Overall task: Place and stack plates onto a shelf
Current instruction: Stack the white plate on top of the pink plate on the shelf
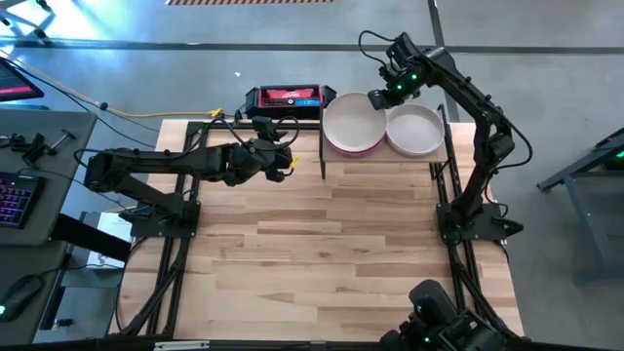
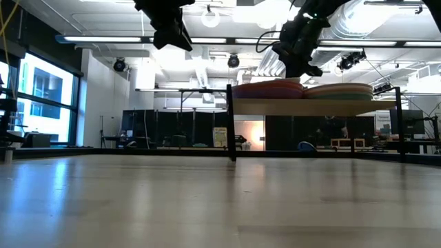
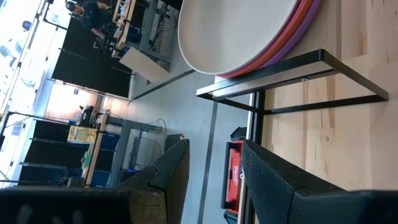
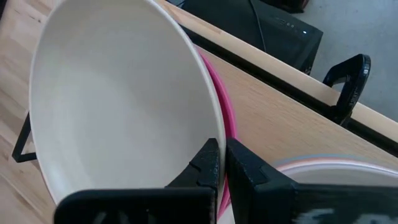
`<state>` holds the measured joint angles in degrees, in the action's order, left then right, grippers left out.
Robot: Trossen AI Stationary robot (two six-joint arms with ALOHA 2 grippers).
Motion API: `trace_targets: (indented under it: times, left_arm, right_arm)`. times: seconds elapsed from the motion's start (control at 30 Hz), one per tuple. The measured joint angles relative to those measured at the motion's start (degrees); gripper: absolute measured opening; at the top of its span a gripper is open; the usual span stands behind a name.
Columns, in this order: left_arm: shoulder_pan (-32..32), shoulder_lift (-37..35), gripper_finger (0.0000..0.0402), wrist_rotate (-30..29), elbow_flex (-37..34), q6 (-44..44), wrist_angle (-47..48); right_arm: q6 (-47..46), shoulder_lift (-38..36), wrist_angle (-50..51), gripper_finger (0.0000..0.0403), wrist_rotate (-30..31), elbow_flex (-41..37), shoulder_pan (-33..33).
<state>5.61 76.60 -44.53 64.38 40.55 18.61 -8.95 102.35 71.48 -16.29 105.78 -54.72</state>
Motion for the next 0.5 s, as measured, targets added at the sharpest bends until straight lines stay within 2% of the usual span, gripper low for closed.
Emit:
trace_targets:
  times: [0.5]
  left_arm:
    - [0.00, 0.00, 0.0138, -0.19, 0.00, -2.88, 0.00]
  right_arm:
    - [3.85, 0.00, -0.04, 0.0002, -0.50, 0.00, 0.00]
